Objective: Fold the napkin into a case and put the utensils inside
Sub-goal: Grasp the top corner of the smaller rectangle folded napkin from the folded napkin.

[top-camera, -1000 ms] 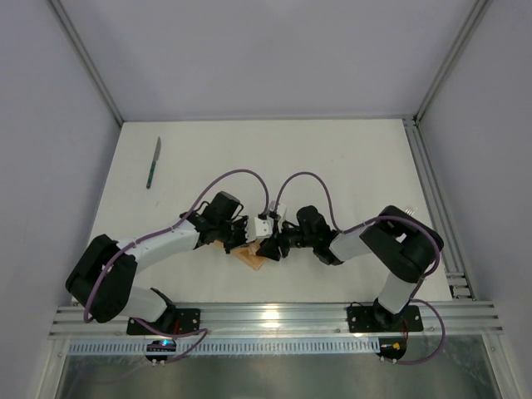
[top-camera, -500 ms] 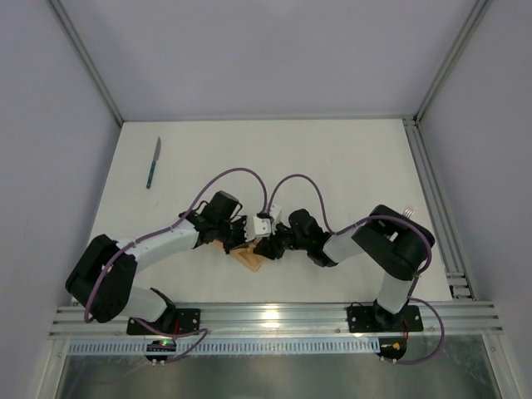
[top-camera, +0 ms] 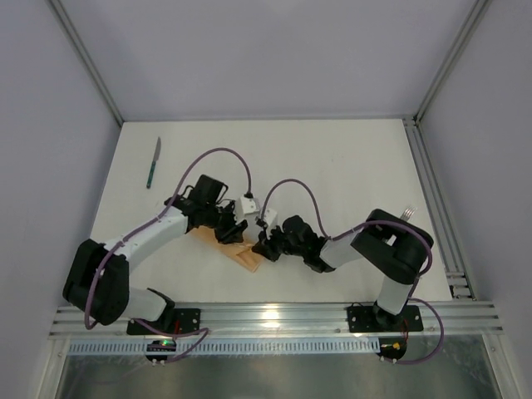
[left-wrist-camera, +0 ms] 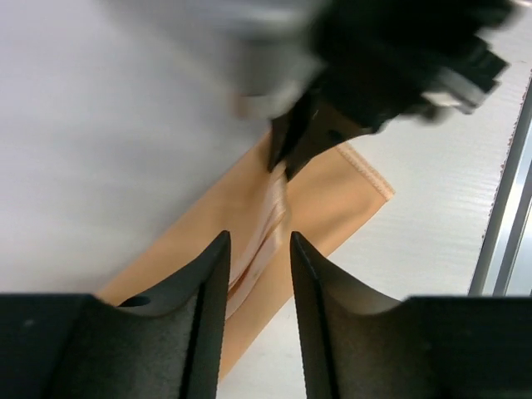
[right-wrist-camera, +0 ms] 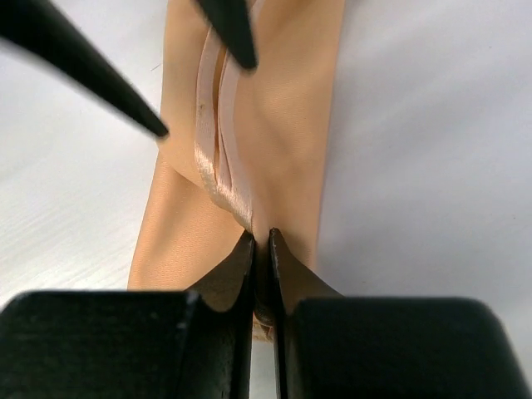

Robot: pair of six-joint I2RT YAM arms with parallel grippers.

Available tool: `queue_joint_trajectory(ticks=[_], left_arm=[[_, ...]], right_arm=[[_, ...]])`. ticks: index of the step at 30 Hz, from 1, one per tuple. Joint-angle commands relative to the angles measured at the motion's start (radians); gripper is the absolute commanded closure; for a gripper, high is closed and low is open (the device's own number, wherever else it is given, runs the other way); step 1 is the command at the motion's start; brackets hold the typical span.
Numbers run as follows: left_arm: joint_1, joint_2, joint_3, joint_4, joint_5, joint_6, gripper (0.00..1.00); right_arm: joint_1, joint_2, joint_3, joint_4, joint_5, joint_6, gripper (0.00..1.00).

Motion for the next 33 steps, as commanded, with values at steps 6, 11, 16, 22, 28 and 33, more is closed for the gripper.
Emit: queue_joint_trajectory(ticks=[6,11,16,22,28,33], left_arm=[[0.317,-0.075,0.116,-0.131,0.108,-0.236,0.56],[0.408,-0.031,0.128,-0.008,-0.043,-0.394,0.45],[0.408,0.053,0.144,0.009,-0.092,-0.433,0.41],[0.407,0.092,0.129,0.119,-0.219,-0.483,0.41],[0.349,0.185,0.200,0.136,-0.274,-0.499,0.40],[0.307,0.262,0.217,0.144,-0.379,-0.482,0.48]], right_arm=[[0.148,-0.052,0.014,-0.093,0.323,-0.156,0.96],[0.237,-0.032,0.061,-0.141,0.475,-0.179,0.96],[0.309,0.003,0.120,-0.185,0.603,-0.220,0.96],[0.332,0.031,0.141,-0.215,0.615,-0.223,0.96],[0.350,0.048,0.150,-0.228,0.655,-0.202,0.96],[0.360,0.061,0.157,-0.233,0.675,-0.186,0.96]])
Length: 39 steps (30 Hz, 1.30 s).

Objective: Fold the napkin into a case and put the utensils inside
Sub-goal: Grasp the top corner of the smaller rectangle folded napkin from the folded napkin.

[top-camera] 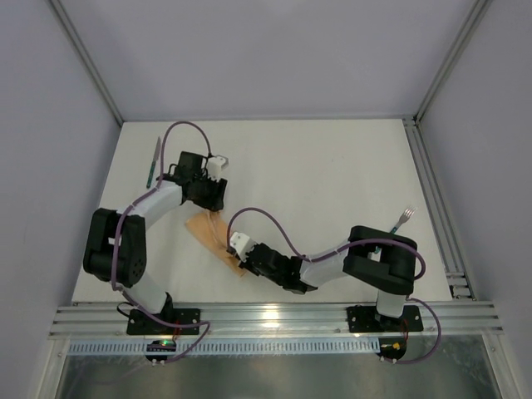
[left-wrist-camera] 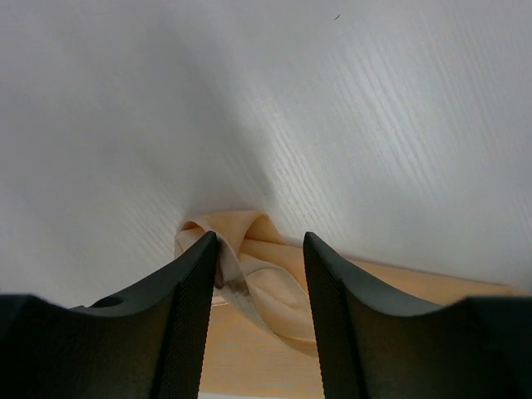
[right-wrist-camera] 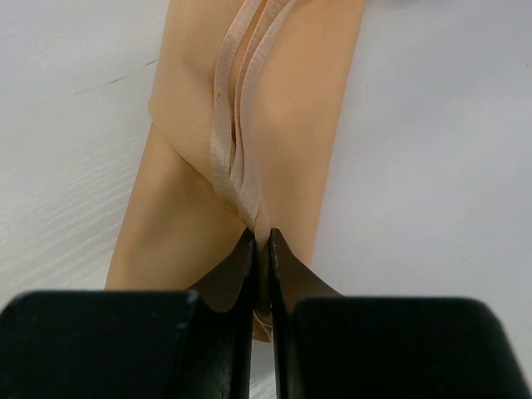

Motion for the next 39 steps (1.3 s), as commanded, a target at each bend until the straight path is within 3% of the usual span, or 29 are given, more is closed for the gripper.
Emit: queue_joint_trajectory(ticks=[1,2,5,8,15,19,21,23,27,33,36,39], left_arm=[[-0.006,0.034,0.033,0.042,-0.101,0.011,0.54],[-0.006,0.036,0.031,0.042,-0.111,0.023,0.68],[-0.006,0.024,0.017,0.036,-0.123,0.039,0.88],[-0.006,0.015,0.014,0.018,-0.126,0.059,1.00],[0.011,-0.087,-0.017,-0.051,-0.053,0.103,1.00],[0.057,-0.128,-0.058,-0.123,0.047,0.239,1.00],[0.077,-0.128,-0.090,-0.177,0.089,0.295,0.96],[0.091,-0.124,-0.113,-0.205,0.092,0.402,0.85],[0.111,-0.114,-0.190,-0.193,0.089,0.529,0.83],[0.114,-0.097,-0.204,-0.159,0.073,0.554,0.81],[0.143,-0.117,-0.208,-0.137,0.076,0.547,0.63],[0.161,-0.139,-0.195,-0.156,0.087,0.557,0.60]], right_arm=[[0.008,0.028,0.011,-0.041,0.050,0.020,0.96],[0.010,0.026,0.009,-0.044,0.056,0.022,0.96],[0.010,0.016,0.003,-0.056,0.076,0.026,0.96],[0.010,0.011,-0.003,-0.061,0.079,0.034,0.96],[0.010,0.019,0.009,-0.090,0.119,0.083,0.96],[0.010,0.031,0.018,-0.129,0.141,0.105,0.96],[0.010,0.029,0.017,-0.138,0.150,0.105,0.96],[0.011,0.028,0.020,-0.148,0.155,0.105,0.96],[0.025,0.022,0.028,-0.156,0.162,0.086,0.96],[0.036,0.012,0.023,-0.156,0.168,0.040,0.96],[0.047,0.006,0.020,-0.155,0.167,0.016,0.96],[0.063,0.000,0.011,-0.141,0.152,-0.033,0.96]])
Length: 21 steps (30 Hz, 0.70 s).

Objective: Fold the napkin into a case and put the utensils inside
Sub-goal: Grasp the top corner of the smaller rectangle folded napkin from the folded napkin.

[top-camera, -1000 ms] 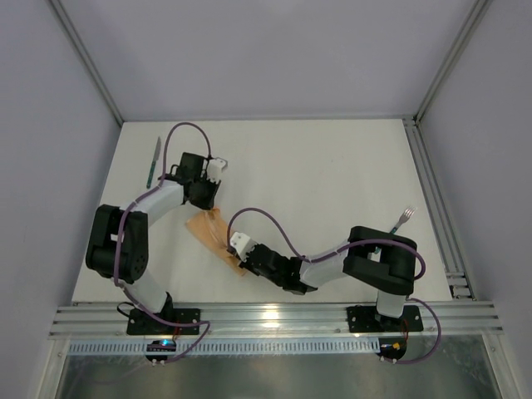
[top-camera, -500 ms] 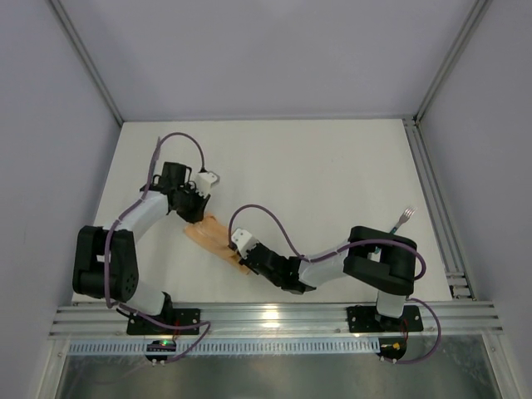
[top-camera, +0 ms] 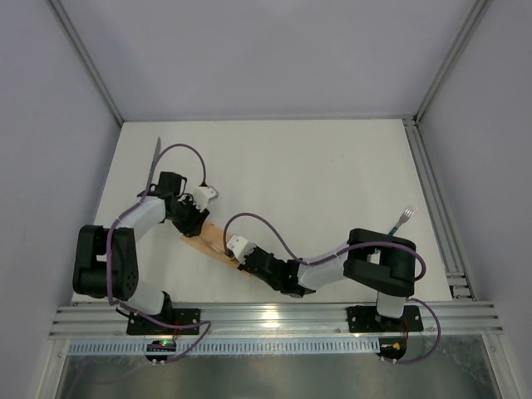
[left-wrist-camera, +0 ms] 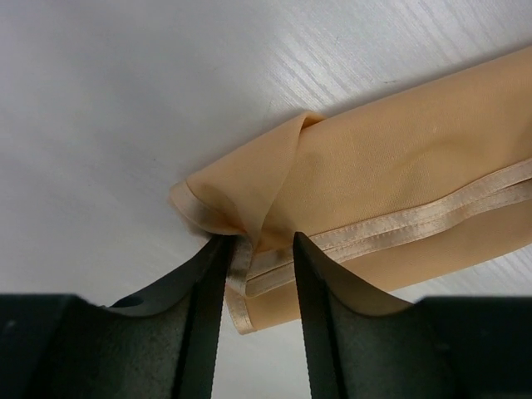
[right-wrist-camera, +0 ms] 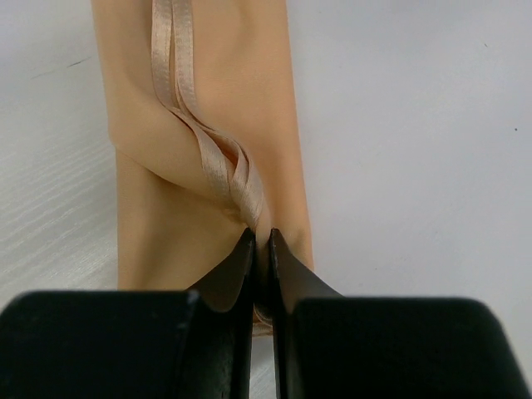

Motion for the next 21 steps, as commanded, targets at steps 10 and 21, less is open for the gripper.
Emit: queue_joint_trajectory(ticks=[10,21], left_arm=[[0.046,-0.118,0.032,-0.012,0.081,-0.013,0.52],[0.046,-0.086,0.087,-0.003,0.140,-0.067,0.57]], right_arm=[[0.036,-0.006,-0.009,-0.074,-0.014,-0.104,0.96],[0.034,-0.005,-0.009,-0.077,-0.019,-0.092,0.96]])
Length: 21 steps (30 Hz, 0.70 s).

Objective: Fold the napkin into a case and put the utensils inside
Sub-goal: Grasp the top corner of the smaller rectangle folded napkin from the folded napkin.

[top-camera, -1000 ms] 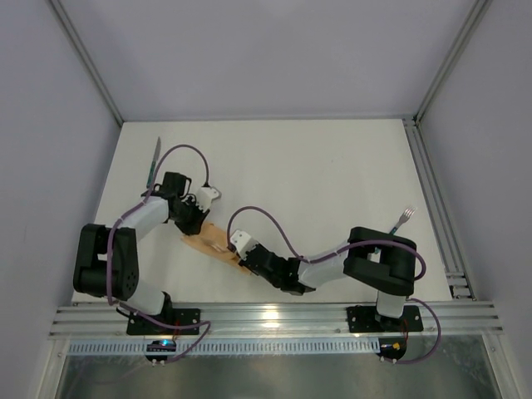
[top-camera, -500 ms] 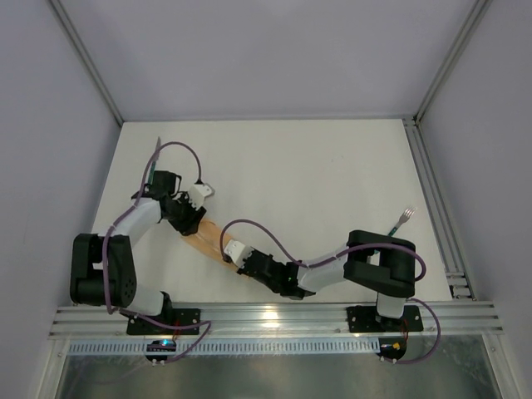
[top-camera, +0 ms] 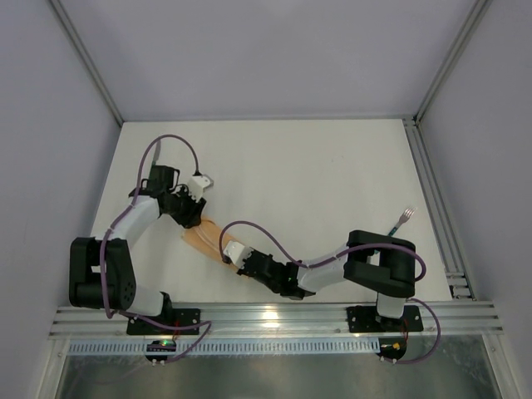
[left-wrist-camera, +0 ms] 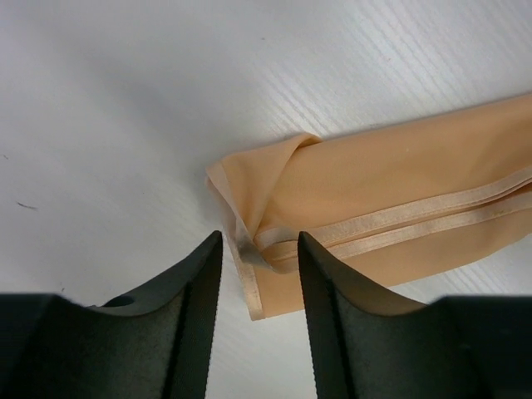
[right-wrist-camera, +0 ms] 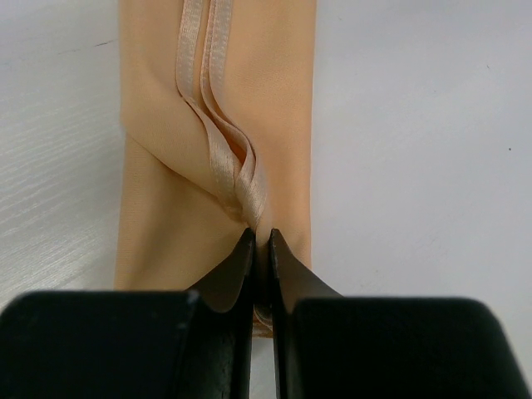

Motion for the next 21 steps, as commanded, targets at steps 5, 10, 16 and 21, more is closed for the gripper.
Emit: queue_joint_trajectory(ticks=[5,10,16,21], left_arm=[[0.007,-0.005,0.033,-0.005,0.006,-0.010,0.92],[0.005,0.020,-0.025,-0.064,-0.061,0.089,1.00],[0.005,0.032,-0.085,-0.033,-0.143,0.172,1.00],[0.005,-0.026,-0.037,-0.114,-0.029,0.195,0.57]], right_arm=[[0.007,-0.003,-0.011,-0.062,-0.011,0.022,0.96],[0.009,-0.006,-0.015,-0.063,-0.001,0.020,0.96],[0.013,-0.029,-0.034,-0.031,0.035,0.005,0.96],[0.023,-0.043,-0.037,0.010,0.019,-0.035,0.96]])
